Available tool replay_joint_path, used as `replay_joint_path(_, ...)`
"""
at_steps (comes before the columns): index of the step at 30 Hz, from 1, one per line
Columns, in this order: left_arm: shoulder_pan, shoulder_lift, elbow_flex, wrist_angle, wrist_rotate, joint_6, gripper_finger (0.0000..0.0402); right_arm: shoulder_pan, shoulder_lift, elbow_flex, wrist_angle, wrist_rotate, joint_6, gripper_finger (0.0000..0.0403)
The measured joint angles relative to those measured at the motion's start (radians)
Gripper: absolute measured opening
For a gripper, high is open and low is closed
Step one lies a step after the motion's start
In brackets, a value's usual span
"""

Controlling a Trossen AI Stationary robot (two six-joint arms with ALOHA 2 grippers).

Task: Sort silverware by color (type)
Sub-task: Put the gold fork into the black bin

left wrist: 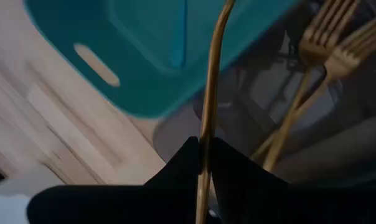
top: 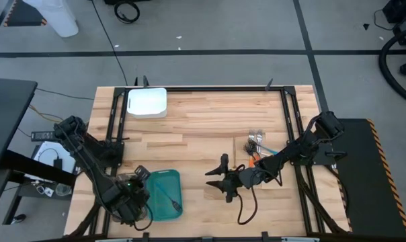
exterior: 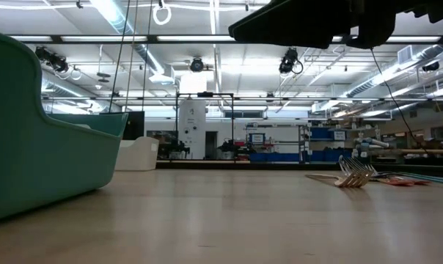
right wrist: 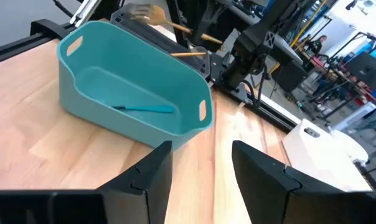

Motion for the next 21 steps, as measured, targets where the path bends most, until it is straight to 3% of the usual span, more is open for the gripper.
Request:
replay_joint_path(12,-0.024,0.059,0.000,-0.138,0.232,0.001,0.0037,-0.038,0.000,0.000,-0.064,-0.018,0.112,0.0176)
replay_joint_path(21,-0.060,0.062,0.000,-0.176,0.282,0.018,0.0037,-0.045,0.000,0.000,-0.074,-0.065,0.132,0.0176)
